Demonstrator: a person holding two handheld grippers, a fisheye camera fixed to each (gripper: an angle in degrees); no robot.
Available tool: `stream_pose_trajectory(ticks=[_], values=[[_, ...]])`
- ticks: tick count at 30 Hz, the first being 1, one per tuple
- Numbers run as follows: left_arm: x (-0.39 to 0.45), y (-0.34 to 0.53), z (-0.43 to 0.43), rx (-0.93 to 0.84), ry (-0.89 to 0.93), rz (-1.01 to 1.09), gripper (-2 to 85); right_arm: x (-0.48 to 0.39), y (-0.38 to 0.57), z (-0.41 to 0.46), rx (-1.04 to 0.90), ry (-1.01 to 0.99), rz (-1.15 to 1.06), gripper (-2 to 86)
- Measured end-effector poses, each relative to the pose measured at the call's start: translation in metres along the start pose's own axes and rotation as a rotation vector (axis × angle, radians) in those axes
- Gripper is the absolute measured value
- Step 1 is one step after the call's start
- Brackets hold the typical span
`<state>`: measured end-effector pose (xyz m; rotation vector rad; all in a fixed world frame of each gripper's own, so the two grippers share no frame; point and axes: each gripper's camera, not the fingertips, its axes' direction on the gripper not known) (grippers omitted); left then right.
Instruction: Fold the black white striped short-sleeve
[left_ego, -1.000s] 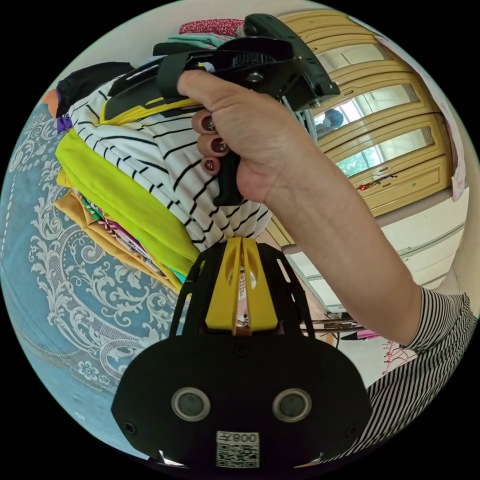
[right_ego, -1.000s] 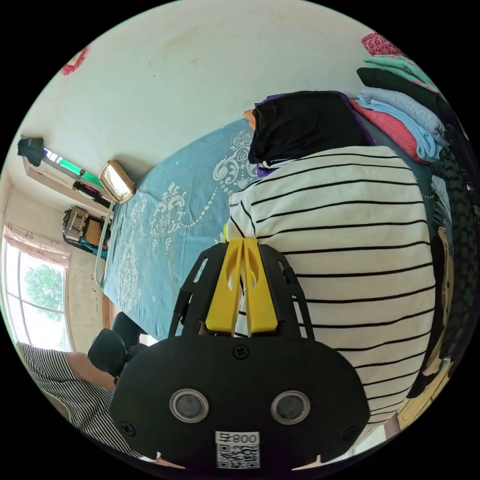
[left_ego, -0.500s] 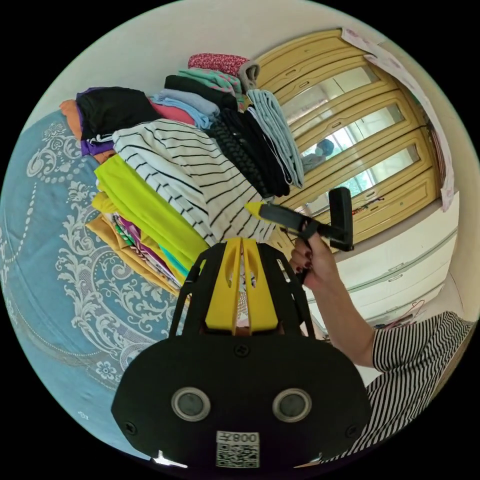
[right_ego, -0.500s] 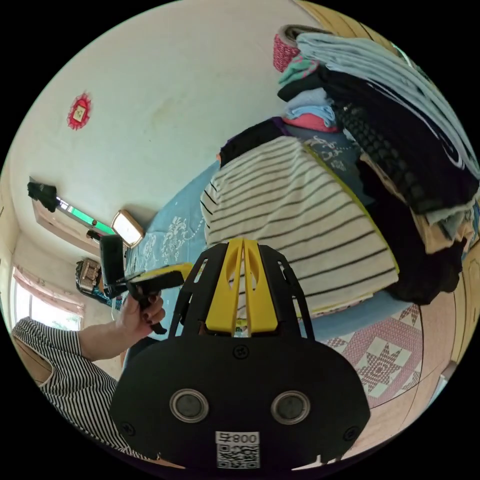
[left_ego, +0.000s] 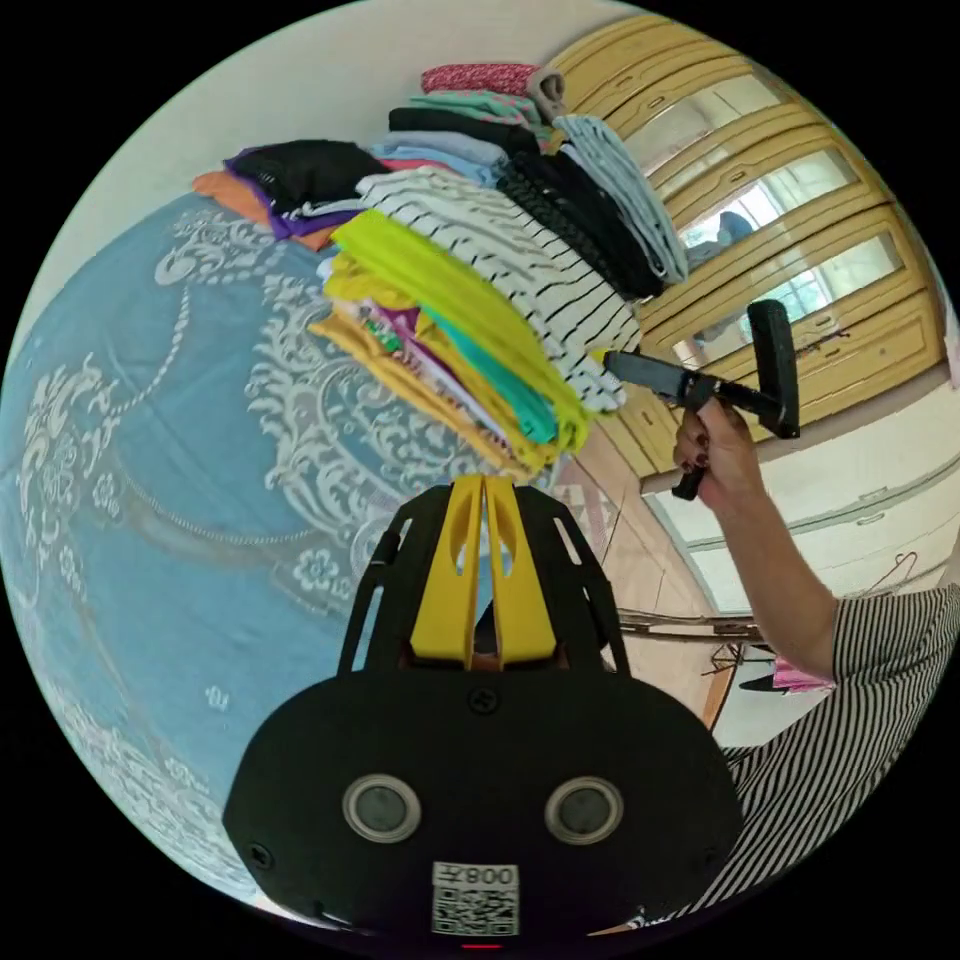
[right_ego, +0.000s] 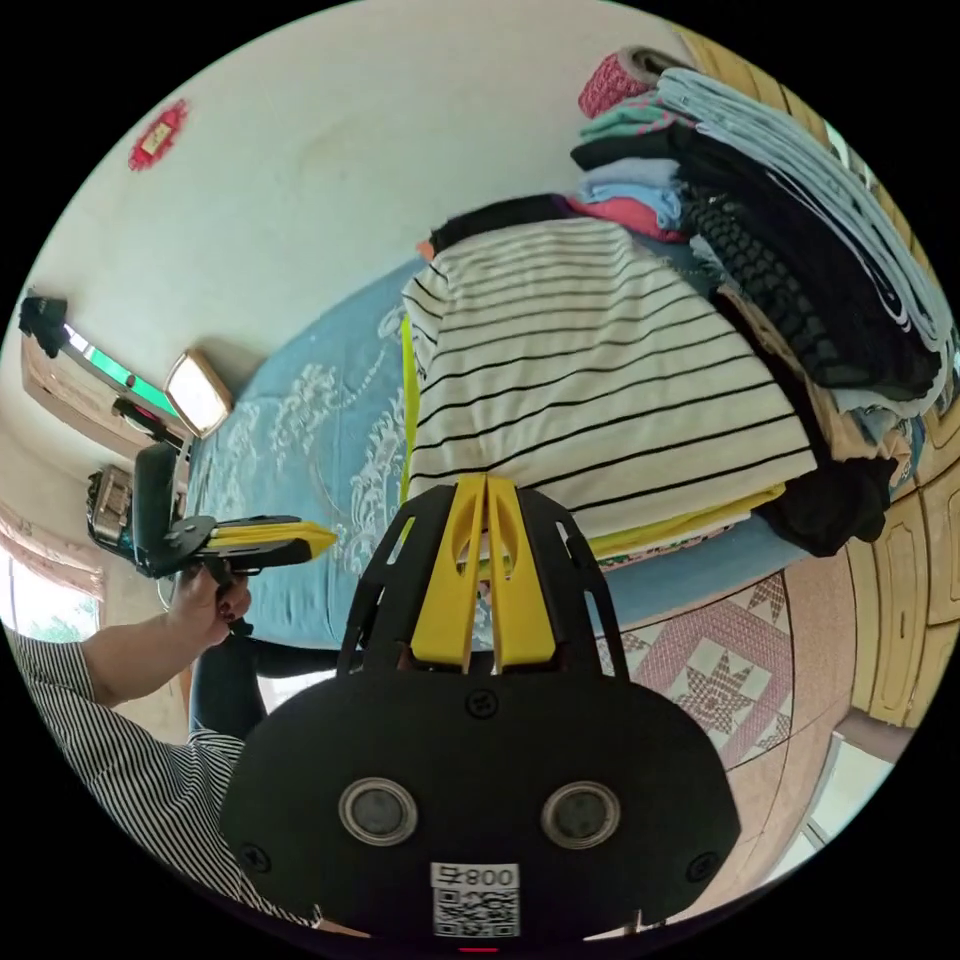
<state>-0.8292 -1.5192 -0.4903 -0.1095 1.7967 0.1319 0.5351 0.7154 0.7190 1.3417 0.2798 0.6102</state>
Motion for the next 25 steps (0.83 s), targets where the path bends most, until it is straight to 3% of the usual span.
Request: stream_pose_trajectory(ticks=[6, 14, 17, 23, 25], values=[[-0.013, 0.084, -0.001, -0.061, -0.122, -0.049, 0.1, -0.064, 0.011, -0.017, 0.116, 0.048, -0.029, 0.1], [-0.010, 0.164, 0.048, -0.260, -0.427, 0.055, 0.2, -0.146, 0.013, 0.019, 0.066, 0.154, -0.111, 0.1], [-0.007, 0.175, 0.059, -0.283, -0.451, 0.066, 0.2, -0.191, 0.016, 0.037, 0.041, 0.188, -0.217, 0.1], [-0.026, 0.202, 0.069, -0.276, -0.349, 0.005, 0.2, -0.250, 0.012, 0.135, -0.268, 0.244, -0.365, 0.1], [-0.032, 0.213, 0.072, -0.254, -0.323, -0.004, 0.2, -0.263, 0.012, 0.147, -0.209, 0.296, -0.370, 0.1]])
